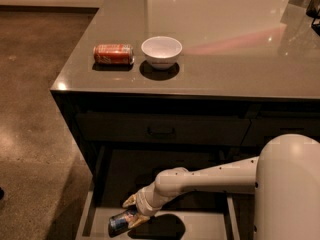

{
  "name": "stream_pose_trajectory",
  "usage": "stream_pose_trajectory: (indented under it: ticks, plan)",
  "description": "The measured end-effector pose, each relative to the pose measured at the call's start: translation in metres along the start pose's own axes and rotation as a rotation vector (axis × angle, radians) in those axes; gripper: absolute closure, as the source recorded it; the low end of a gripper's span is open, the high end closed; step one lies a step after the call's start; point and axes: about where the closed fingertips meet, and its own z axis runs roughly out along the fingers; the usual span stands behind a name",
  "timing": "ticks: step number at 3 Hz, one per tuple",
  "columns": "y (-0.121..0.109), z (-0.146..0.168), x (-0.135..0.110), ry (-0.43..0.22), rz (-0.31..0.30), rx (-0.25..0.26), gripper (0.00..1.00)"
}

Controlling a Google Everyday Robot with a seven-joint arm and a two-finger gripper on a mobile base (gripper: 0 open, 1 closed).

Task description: Pick redbull can from middle drawer and place on counter

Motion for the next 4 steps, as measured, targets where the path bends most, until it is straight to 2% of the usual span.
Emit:
stream_pose_trajectory:
  ticks: [1,2,3,4]
  plan:
    - [-0.003,0.003,-0.003,-0.03,0.026,-0.006,0.72]
    - [-0.008,-0.017,-0.016,-0.129,0.044,0.035,0.96]
    - [-0.01,-0.068,-0.052,-0.265,-0.006,0.106,1.0]
    - [-0.008,-0.14,-0.097,-0.357,-0.102,0.203,1.0]
